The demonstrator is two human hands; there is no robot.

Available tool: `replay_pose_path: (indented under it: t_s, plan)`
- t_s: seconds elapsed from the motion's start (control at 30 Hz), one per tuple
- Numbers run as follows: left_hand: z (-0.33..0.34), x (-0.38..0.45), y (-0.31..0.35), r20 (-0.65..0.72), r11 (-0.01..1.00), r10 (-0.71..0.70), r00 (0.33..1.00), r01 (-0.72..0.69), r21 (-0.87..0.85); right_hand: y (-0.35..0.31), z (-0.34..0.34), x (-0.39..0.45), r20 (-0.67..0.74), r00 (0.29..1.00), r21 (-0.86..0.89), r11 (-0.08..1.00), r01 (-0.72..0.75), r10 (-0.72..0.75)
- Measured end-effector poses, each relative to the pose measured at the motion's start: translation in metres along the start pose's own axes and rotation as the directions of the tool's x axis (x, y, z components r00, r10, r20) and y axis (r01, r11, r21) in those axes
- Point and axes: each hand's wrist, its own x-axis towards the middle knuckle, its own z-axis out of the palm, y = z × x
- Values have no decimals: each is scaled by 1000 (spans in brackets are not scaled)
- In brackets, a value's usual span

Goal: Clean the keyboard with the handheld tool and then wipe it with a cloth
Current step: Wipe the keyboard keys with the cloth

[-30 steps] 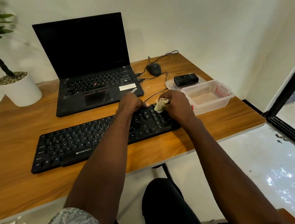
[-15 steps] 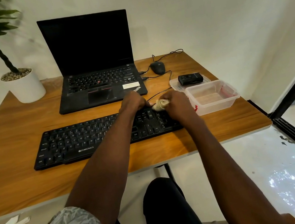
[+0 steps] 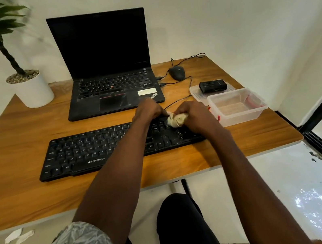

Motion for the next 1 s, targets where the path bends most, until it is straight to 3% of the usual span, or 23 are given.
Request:
replay_pose_path:
  t_s: [0.07,0.13,0.27,0.33,0.5,0.57,0.6,0.73,0.8,0.93,1.0]
  plan:
    - [-1,1,0,22,1000,-3,1000,4,-30,5,-13,-5,185,983,-37,999,3,4]
    - [-1,1,0,30,999,-2,1000,4,-40,3,-15,-2,214,977,-64,997,36,-21]
    - [-1,-1,0,-8,1000,3,1000,-3,11,-14,8,10,-127,986,1,994,112,-111]
    - [-1,-1,0,-23,1000,3,1000,-3,24,-13,15,10,-167,976,0,990,141,-139]
    - [-2,2,-1,27,999,-1,1000,2,-32,8,-14,-12,192,979,-12,997,79,-75]
    - [-2,2,-1,38,999,5,999,-4,-33,10,-22,-18,253,966,8,998,54,-55]
    - [-2,3,-1,40,999,9,999,-8,-39,5,-21,-18,224,973,27,999,44,-49]
    - [-1,3,-1,26,999,7,1000,-6,-39,-22,-2,-14,-103,994,39,999,32,-28]
    - [0,3,-2,7,999,8,1000,-7,-42,-23,2,-22,-105,993,37,998,50,-46]
    - [2,9,-3,27,998,5,1000,-3,-62,0,0,-52,55,980,-18,981,192,-191]
    - [2,8,-3,27,999,6,1000,-5,-46,15,5,-60,-24,985,24,985,172,-171]
